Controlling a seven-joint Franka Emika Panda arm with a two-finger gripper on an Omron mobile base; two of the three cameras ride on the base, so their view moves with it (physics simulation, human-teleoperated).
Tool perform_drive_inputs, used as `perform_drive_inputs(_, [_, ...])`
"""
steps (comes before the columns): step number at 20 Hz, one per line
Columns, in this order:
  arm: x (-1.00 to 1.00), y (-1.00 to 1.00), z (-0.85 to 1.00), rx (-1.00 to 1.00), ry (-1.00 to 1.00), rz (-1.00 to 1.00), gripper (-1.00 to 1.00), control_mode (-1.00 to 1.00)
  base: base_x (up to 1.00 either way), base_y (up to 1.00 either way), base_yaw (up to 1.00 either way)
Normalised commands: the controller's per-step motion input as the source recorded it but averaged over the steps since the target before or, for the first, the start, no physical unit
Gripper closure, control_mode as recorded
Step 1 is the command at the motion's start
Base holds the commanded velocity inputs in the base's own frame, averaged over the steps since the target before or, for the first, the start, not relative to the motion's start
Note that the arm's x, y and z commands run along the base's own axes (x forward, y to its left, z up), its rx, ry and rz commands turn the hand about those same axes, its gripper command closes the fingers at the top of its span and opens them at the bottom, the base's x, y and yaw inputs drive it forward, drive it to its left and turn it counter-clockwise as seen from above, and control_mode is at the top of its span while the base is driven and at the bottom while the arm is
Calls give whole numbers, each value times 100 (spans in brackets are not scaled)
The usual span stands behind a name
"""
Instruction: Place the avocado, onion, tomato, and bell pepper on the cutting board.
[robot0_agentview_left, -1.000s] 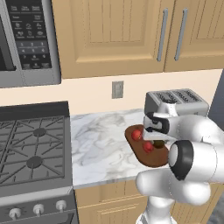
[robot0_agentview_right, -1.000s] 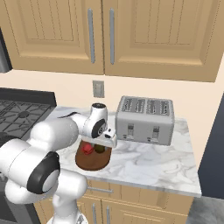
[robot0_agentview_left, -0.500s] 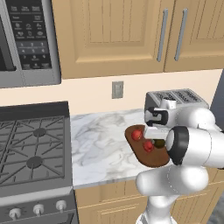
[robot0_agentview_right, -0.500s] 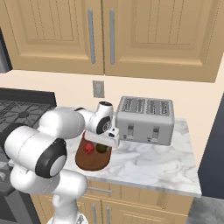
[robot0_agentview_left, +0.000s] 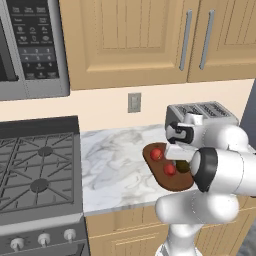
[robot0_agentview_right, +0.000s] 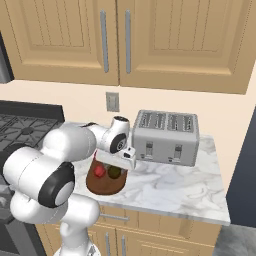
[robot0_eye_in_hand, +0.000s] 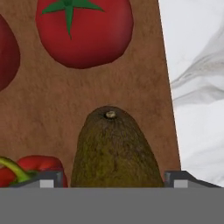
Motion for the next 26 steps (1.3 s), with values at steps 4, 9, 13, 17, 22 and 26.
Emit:
perform_drive_inputs(4, [-13, 7, 0, 0, -1, 0, -100, -100, 0, 0, 0])
perform_drive_inputs(9, [-10, 0, 29, 0, -5, 0, -100, -100, 0, 0, 0])
perform_drive_inputs(13, [-28, 8, 69, -1, -15, 0, -100, -100, 0, 0, 0])
perform_drive_inputs(17, [-51, 12, 86, -3, -18, 0, -100, -100, 0, 0, 0])
perform_drive_inputs(22, [-86, 29, 82, -3, -20, 0, -100, -100, 0, 0, 0])
perform_drive_inputs(26, [-100, 33, 71, -4, -25, 0, -100, -100, 0, 0, 0])
